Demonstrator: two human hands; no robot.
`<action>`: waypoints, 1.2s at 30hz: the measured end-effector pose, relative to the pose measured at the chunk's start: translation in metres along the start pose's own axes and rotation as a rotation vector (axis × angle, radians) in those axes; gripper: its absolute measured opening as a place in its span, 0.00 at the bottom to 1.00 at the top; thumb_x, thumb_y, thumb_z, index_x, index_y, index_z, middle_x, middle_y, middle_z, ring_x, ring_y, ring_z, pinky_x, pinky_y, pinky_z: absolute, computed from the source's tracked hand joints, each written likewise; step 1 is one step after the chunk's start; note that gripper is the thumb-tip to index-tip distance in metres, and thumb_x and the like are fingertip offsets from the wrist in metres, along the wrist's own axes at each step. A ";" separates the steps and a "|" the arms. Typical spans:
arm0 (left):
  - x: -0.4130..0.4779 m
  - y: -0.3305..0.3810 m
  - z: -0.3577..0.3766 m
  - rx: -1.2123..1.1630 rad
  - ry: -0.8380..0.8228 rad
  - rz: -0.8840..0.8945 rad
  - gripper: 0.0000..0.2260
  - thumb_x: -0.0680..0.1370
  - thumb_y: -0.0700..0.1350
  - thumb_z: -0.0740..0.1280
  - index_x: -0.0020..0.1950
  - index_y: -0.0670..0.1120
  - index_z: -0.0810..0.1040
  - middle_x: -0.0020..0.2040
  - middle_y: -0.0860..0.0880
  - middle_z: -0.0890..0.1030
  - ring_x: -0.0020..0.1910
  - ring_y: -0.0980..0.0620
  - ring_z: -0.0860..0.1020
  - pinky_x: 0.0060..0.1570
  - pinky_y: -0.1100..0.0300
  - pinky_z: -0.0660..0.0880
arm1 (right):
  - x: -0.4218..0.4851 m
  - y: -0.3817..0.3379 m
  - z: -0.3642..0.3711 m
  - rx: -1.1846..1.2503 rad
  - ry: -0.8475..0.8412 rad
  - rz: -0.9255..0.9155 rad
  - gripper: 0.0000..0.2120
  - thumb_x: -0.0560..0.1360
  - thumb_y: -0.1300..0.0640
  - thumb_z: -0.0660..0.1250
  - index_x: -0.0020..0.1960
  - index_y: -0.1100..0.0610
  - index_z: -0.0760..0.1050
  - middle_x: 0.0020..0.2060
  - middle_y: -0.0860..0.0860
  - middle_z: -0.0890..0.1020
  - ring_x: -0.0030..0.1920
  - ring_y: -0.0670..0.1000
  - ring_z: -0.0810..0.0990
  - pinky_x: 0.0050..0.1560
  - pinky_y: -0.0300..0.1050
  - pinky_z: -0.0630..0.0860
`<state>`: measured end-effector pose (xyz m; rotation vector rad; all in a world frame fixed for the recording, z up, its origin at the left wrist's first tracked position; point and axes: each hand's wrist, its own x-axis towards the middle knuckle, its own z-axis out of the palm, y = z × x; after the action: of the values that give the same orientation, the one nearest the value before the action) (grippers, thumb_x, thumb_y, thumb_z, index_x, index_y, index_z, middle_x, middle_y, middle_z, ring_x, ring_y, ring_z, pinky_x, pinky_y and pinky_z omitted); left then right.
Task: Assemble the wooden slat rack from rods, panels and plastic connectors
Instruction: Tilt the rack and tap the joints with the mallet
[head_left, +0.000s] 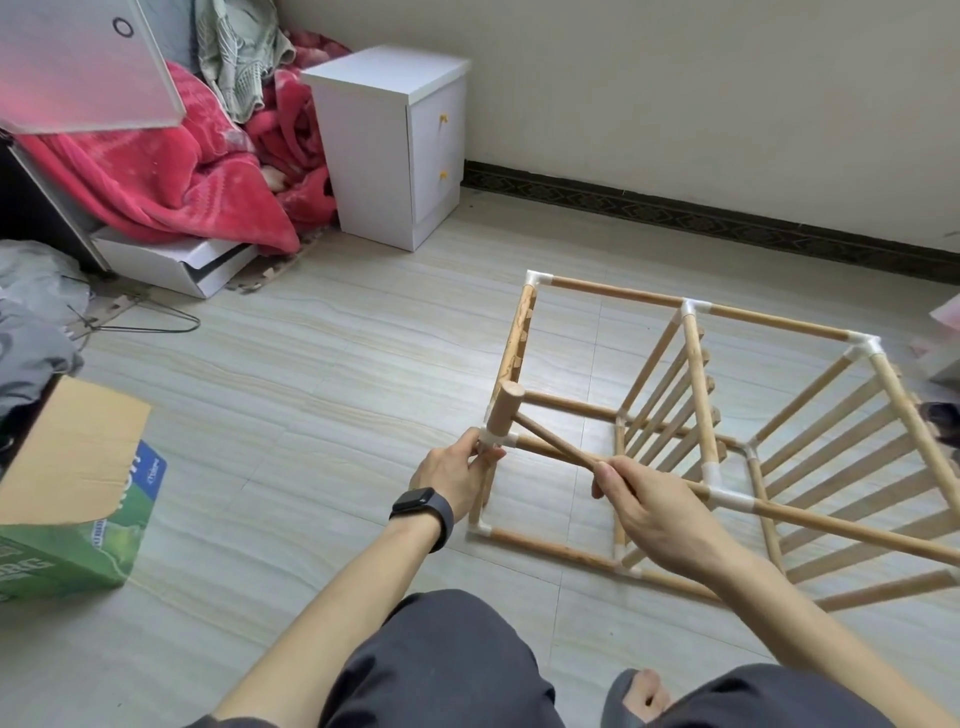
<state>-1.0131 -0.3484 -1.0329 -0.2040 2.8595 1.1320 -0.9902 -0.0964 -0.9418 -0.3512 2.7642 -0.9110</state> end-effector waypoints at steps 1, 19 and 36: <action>0.000 0.000 0.000 0.001 -0.001 0.001 0.11 0.80 0.65 0.56 0.49 0.60 0.70 0.40 0.49 0.81 0.41 0.45 0.78 0.38 0.52 0.76 | 0.000 0.001 0.000 -0.072 0.002 -0.013 0.16 0.84 0.42 0.53 0.44 0.46 0.74 0.25 0.44 0.76 0.27 0.44 0.73 0.33 0.43 0.69; -0.003 0.003 -0.002 0.012 0.004 -0.001 0.16 0.80 0.65 0.57 0.58 0.57 0.75 0.45 0.47 0.83 0.42 0.44 0.79 0.41 0.51 0.78 | 0.009 -0.014 -0.010 -0.335 0.222 -0.338 0.19 0.84 0.41 0.44 0.44 0.51 0.65 0.26 0.46 0.71 0.27 0.48 0.73 0.29 0.47 0.70; -0.001 0.001 -0.001 0.006 0.004 0.003 0.19 0.78 0.68 0.55 0.57 0.58 0.75 0.42 0.49 0.83 0.40 0.47 0.79 0.39 0.51 0.78 | 0.005 -0.012 -0.003 -0.320 0.240 -0.364 0.18 0.84 0.43 0.45 0.45 0.52 0.65 0.27 0.46 0.70 0.25 0.51 0.71 0.27 0.52 0.68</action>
<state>-1.0121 -0.3485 -1.0310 -0.2022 2.8668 1.1251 -0.9935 -0.1053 -0.9326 -0.8754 3.1352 -0.6062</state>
